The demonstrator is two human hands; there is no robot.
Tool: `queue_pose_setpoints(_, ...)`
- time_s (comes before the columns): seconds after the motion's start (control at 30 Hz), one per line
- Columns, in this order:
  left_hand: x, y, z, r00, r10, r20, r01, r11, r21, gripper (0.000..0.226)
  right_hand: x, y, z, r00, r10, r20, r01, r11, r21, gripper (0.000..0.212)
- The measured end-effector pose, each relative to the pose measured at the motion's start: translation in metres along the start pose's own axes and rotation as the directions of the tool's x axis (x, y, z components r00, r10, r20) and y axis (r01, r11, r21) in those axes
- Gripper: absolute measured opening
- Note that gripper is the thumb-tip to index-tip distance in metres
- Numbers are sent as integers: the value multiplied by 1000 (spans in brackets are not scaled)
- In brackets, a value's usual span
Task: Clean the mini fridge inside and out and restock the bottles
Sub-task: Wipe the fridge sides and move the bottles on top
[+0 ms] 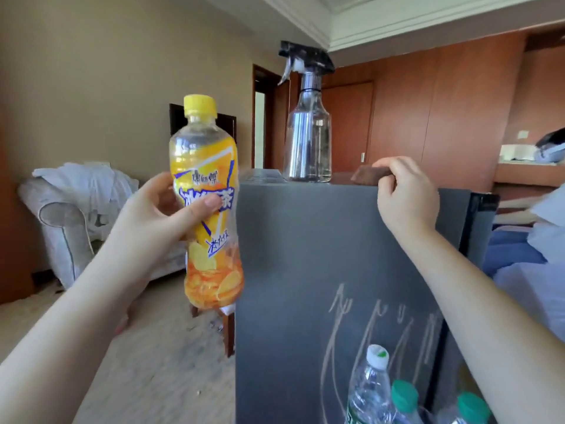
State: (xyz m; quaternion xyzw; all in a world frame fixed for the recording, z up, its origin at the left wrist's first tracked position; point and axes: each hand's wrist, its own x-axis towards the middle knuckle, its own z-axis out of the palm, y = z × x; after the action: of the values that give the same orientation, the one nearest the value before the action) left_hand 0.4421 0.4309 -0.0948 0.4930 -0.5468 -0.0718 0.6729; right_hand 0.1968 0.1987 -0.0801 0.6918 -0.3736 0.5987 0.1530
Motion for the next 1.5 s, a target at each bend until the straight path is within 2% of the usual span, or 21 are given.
queue_pose_setpoints(0.1,24,24,4,999,35,-14,-35,999,13,39,0,1,3,1000,10,-17,-10,1000,26,36)
queue_pose_setpoints(0.2,45,47,19,998,67,23,-66,998,-3,47,-2,2,1,999,-23,-29,25,998,61,37)
queue_pose_setpoints(0.37,83,83,76,980,107,170,-94,992,-83,60,6,30,-19,989,-116,92,116,993,9,32)
queue_pose_setpoints(0.47,101,95,116,972,71,226,-41,990,-134,69,9,71,-40,999,41,27,-40,998,-57,29)
queue_pose_setpoints(0.57,116,94,157,977,51,208,-14,984,-177,53,10,89,-50,994,110,21,-109,992,-66,28)
queue_pose_setpoints(0.63,126,87,183,989,58,139,-41,991,-124,50,11,87,-48,992,123,38,-121,991,-62,26)
queue_pose_setpoints(0.77,150,58,218,999,45,14,-45,999,-18,69,10,88,-45,993,114,35,-111,991,-71,21)
queue_pose_setpoints(0.83,156,46,228,998,66,-18,-65,997,37,72,11,91,-45,994,105,34,-103,992,-67,23)
queue_pose_setpoints(0.93,155,31,240,989,147,27,-149,960,239,74,12,92,-46,995,100,29,-99,994,-53,27)
queue_pose_setpoints(1.03,148,24,244,986,152,64,-164,942,293,76,12,93,-47,995,92,41,-90,995,-48,27)
queue_pose_setpoints(1.2,106,14,232,964,217,155,-266,820,507,52,14,89,-47,989,135,64,-130,989,-72,29)
queue_pose_setpoints(1.3,62,8,213,889,406,209,-456,763,458,56,6,84,-55,991,125,36,-125,992,-18,34)
queue_pose_setpoints(1.37,29,-2,197,860,473,193,-510,784,354,41,-12,76,-64,996,65,-57,-62,997,43,39)
queue_pose_setpoints(1.43,-10,-25,184,910,381,164,-412,875,255,18,-42,65,-67,997,-47,-60,52,995,82,41)
queue_pose_setpoints(1.5,-50,-56,180,965,140,222,-188,959,212,13,-77,56,-62,989,-137,52,131,985,111,40)
